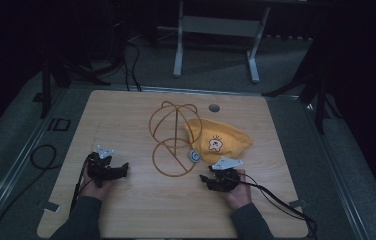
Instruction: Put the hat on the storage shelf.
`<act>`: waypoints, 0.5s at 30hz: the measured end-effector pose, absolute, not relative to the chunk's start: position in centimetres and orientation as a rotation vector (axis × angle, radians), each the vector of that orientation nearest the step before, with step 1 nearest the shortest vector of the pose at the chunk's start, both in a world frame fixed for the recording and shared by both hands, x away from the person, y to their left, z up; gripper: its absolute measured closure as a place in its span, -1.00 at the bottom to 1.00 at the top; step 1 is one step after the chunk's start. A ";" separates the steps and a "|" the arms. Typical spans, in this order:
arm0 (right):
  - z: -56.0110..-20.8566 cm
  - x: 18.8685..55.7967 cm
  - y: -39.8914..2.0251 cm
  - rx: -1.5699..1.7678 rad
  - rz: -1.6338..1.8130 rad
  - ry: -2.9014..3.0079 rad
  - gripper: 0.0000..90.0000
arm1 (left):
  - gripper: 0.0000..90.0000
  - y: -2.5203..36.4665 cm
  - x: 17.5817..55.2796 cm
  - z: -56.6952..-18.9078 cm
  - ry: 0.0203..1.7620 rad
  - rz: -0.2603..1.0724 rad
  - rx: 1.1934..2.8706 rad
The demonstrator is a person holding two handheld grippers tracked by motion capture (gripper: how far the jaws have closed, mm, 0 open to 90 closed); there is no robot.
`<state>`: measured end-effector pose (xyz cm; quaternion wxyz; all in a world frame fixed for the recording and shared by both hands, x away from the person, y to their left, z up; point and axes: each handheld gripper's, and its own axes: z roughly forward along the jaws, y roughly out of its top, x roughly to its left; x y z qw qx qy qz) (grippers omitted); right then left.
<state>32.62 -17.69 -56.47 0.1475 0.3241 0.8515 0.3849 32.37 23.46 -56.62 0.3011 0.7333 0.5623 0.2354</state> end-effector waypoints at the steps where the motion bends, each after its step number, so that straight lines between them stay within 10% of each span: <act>1: -56.5 32.6 -17.7 0.932 1.107 2.450 0.03 | -0.74 23.5 32.4 -56.6 1.491 0.624 1.945; 15: -56.5 32.6 -17.6 0.918 1.110 2.462 -0.03 | -0.74 23.5 32.4 -56.6 1.491 0.625 1.946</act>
